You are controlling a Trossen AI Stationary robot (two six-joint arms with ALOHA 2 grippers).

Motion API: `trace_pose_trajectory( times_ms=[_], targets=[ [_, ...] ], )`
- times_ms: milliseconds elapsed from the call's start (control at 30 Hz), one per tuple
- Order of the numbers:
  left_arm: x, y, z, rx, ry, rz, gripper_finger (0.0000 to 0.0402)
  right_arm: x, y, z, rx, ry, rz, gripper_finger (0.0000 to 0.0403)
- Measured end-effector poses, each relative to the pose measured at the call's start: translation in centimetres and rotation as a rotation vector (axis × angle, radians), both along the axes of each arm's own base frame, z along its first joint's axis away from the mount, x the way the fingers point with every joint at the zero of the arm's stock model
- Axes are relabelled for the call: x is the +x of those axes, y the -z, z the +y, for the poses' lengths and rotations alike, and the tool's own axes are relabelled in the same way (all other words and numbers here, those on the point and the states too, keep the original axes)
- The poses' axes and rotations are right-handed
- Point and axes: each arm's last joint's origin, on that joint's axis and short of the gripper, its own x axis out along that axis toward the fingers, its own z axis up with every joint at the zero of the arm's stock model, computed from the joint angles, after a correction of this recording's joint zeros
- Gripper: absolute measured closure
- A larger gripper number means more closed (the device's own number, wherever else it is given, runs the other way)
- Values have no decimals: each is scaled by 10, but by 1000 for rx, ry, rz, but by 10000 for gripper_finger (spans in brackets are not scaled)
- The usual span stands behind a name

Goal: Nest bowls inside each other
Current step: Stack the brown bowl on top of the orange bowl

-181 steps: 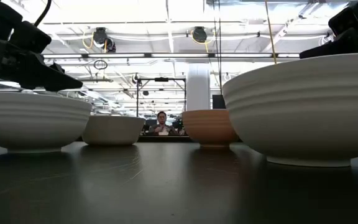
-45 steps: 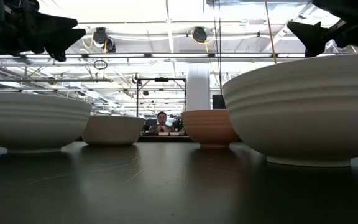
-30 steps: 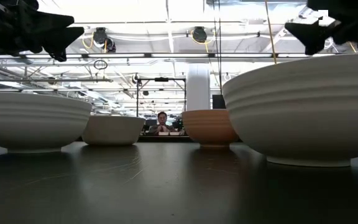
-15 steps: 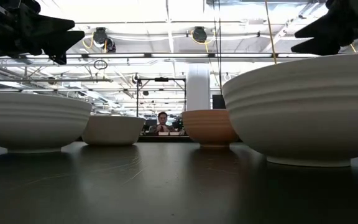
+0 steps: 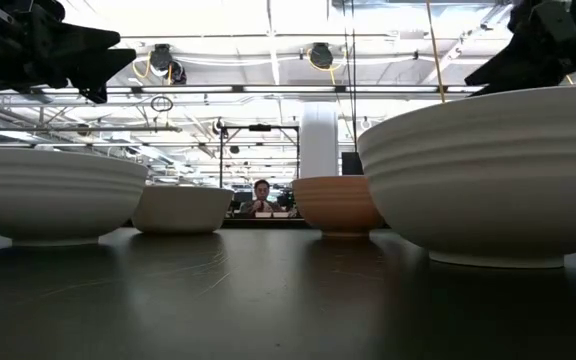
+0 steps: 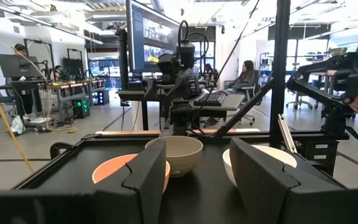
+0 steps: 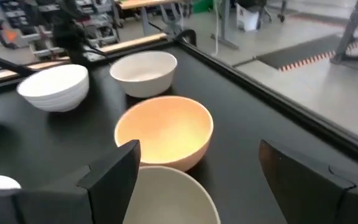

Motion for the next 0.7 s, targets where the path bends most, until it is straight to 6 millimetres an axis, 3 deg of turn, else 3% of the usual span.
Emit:
trace_pose_trajectory(
  times_ms=[267,700],
  targets=[
    [0,0,0,-7,2,1,220,6,3,-10,124,176,97,85],
    [1,5,0,-1,2,49,220,27,18,-26,279,229,249,85]
  ],
)
